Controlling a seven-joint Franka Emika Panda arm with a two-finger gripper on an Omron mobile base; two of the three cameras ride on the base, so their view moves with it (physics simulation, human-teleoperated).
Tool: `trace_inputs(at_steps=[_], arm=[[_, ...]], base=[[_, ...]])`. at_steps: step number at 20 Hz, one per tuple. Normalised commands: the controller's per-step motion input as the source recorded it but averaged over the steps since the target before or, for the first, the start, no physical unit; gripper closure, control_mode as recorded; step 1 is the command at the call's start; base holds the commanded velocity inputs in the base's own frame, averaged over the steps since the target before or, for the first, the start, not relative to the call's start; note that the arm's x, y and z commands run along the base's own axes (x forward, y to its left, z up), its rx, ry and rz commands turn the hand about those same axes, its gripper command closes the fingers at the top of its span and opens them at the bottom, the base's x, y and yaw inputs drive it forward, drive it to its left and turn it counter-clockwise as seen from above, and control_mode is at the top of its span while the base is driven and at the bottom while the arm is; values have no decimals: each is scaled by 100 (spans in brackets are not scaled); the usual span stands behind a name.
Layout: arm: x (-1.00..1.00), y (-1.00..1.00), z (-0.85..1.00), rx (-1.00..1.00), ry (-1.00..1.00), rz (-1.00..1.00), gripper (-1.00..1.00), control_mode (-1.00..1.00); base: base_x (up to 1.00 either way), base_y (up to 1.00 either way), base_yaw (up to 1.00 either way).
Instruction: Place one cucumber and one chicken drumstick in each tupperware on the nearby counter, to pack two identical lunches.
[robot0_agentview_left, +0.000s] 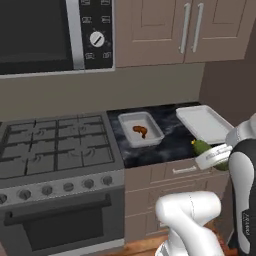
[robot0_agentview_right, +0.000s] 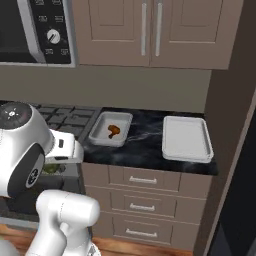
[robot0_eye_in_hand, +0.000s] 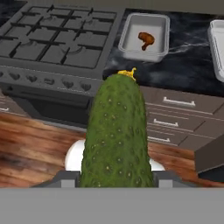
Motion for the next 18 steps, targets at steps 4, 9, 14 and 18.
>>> trace_inputs(at_steps=[4, 9, 14, 18], arm=[[0, 0, 0, 0, 0, 0, 100, 100], [0, 0, 0, 0, 0, 0, 100, 100], [36, 5, -46, -2, 4, 0, 100, -100], [65, 10, -78, -3, 3, 0, 100, -100]], base=[[79, 1, -2], [73, 8, -2], [24, 2, 0], [0, 0, 0]])
